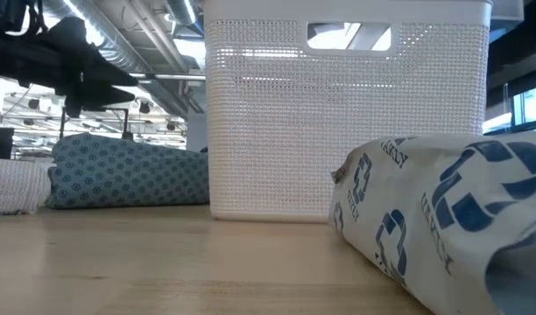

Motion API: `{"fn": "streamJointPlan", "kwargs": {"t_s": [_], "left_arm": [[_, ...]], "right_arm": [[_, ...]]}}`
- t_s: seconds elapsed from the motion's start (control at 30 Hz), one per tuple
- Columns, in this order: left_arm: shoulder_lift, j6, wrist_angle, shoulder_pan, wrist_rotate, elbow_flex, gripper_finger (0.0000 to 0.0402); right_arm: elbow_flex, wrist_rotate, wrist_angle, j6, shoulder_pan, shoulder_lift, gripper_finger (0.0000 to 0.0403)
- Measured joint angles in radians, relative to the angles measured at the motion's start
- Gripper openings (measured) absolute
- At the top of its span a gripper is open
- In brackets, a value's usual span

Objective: Pick & place medical supplies in basket/bin
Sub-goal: Put the white bandage into the white bin

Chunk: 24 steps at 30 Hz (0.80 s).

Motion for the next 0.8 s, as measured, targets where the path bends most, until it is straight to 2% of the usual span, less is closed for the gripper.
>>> {"fn": "streamJointPlan", "kwargs": {"t_s": [0.2,0.4,0.6,0.8], "left_arm": [[0.0,0.049,0.052,0.0,0.154,0.006,0.0196],[0.06,0.162,0.118,0.0,0.236,0.091,0.0196],[0.259,0.275,0.239,-0.002,0.347,0.196,0.0196],[0.575,0.447,0.211,-0.067,0.373,0.355,0.0196]], "right_arm": [[-0.313,0.001,0.167,0.072,0.117,-0.268,0.0339],[-0.422,0.003,0.227,0.09,0.143,-0.458,0.0339],[-0.473,0.084,0.223,0.087,0.142,-0.574,0.0339],[-0.512,0.093,0.229,0.104,0.143,-0.619,0.0339]]}}
